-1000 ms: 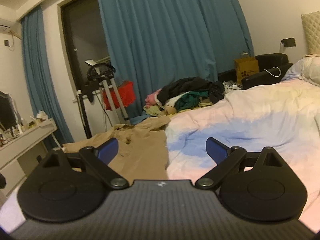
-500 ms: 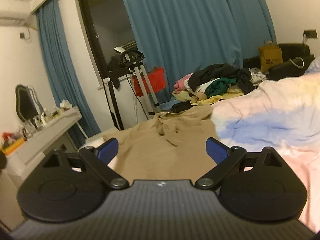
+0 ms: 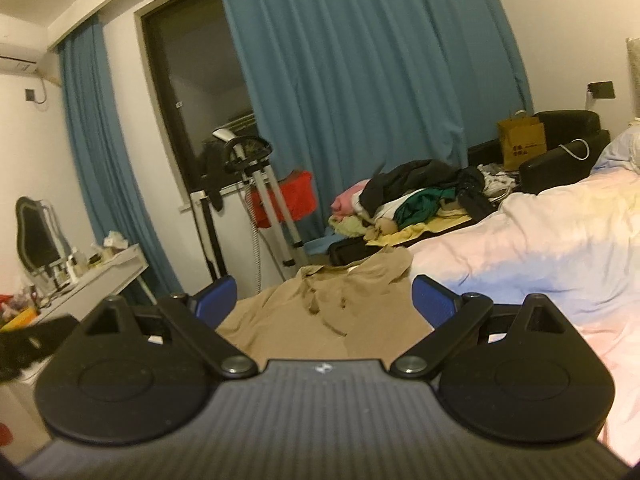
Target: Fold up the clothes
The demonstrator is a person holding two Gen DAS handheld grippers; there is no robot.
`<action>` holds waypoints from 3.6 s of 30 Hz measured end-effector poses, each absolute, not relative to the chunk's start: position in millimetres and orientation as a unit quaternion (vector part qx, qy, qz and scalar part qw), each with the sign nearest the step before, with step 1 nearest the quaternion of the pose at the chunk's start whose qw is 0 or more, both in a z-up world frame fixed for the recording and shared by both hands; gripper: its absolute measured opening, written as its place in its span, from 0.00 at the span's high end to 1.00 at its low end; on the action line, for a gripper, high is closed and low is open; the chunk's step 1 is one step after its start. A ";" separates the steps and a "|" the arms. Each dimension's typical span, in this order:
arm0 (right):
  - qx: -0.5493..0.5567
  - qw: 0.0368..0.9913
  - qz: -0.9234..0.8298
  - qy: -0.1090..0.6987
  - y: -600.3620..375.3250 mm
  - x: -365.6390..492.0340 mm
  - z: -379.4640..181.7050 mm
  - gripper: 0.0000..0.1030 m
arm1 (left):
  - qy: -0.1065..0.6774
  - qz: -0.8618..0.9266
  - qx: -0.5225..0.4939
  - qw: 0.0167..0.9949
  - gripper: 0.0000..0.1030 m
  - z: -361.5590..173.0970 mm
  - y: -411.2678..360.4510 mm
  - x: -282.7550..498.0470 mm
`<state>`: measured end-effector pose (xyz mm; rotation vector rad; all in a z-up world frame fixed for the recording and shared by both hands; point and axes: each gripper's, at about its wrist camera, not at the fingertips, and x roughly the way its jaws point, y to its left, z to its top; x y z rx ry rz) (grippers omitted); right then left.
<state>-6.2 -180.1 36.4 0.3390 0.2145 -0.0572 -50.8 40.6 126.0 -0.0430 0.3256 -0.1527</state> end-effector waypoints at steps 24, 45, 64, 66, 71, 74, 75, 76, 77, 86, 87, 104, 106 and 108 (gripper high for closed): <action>-0.014 0.957 0.173 0.234 -18.7 294.3 -67.9 0.08 | 0.219 -0.034 -0.124 0.967 0.00 2.2 137.9 79.3; -0.008 0.961 0.168 0.220 85.3 440.9 -104.5 0.92 | 0.254 0.029 -0.233 0.938 0.00 -54.6 206.4 120.5; 0.145 0.974 -0.007 0.177 -221.6 411.1 -99.2 0.91 | 0.239 -0.101 -0.208 0.943 0.00 -46.3 133.6 100.2; 0.156 0.969 -0.006 0.194 -230.6 418.5 -116.4 0.90 | 0.237 -0.097 -0.190 0.948 0.00 -48.6 125.1 108.8; 0.177 0.959 0.009 0.221 -243.5 419.1 -122.9 0.52 | 0.247 -0.107 -0.168 0.948 0.00 -55.1 107.1 126.2; 0.175 0.963 0.012 0.203 -246.6 391.7 -105.1 0.20 | 0.250 -0.113 -0.146 0.950 0.00 -56.3 94.7 125.8; 0.173 0.966 0.019 0.192 -247.2 378.7 -96.6 0.22 | 0.252 -0.117 -0.141 0.950 0.00 -57.0 91.6 124.2; 0.171 0.967 0.025 0.186 -247.8 366.7 -89.0 0.22 | 0.255 -0.121 -0.136 0.950 0.00 -57.7 88.4 122.5; 0.170 0.968 0.028 0.185 -248.2 352.6 -82.1 0.22 | 0.255 -0.125 -0.132 0.950 0.00 -56.8 86.6 118.7; 0.165 0.969 0.061 0.171 -238.5 157.1 -43.5 0.22 | 0.296 -0.145 -0.136 0.934 0.00 -44.8 92.1 81.1; 0.165 0.969 0.060 0.175 -233.8 136.0 -41.9 0.22 | 0.312 -0.147 -0.145 0.927 0.00 -46.3 95.2 79.9; 0.303 0.916 0.001 0.262 -259.6 39.5 -93.8 0.20 | 0.496 -0.104 -0.219 0.834 0.27 -105.8 133.4 76.5; 0.306 0.915 0.002 0.265 -260.7 38.3 -95.3 0.20 | 0.501 -0.114 -0.182 0.838 0.33 -107.4 120.2 75.9; 0.309 0.912 0.003 0.269 -262.2 37.3 -96.3 0.20 | 0.504 -0.123 -0.132 0.845 0.43 -109.6 104.6 72.3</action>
